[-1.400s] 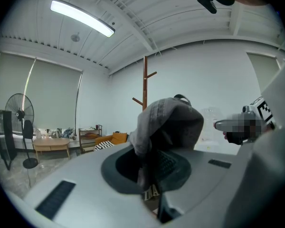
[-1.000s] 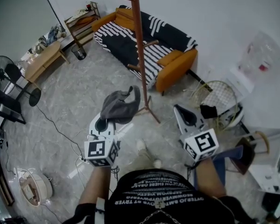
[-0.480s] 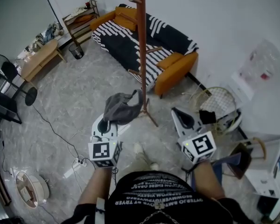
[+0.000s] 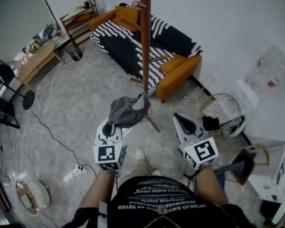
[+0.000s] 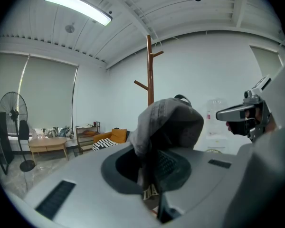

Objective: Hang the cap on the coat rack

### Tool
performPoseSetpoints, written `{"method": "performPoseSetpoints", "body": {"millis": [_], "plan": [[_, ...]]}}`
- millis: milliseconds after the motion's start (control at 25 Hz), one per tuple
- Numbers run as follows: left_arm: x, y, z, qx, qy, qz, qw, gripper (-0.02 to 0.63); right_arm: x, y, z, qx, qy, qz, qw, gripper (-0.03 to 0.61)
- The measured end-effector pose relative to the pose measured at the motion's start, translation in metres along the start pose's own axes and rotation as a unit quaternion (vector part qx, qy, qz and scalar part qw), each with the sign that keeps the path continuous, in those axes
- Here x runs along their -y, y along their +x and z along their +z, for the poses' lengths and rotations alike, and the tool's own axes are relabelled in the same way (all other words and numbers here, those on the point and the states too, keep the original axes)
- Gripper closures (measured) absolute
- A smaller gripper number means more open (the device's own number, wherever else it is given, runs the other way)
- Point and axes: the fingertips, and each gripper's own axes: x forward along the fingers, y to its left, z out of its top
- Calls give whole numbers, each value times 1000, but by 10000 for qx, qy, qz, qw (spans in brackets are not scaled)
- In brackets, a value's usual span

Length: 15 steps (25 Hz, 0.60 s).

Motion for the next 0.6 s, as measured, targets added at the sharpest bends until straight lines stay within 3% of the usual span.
{"method": "performPoseSetpoints", "body": {"millis": [600], "plan": [[-15,72,-29,-384,72,-33,9992,594,33,50,-7,-200,110,-2,9997,575]]}}
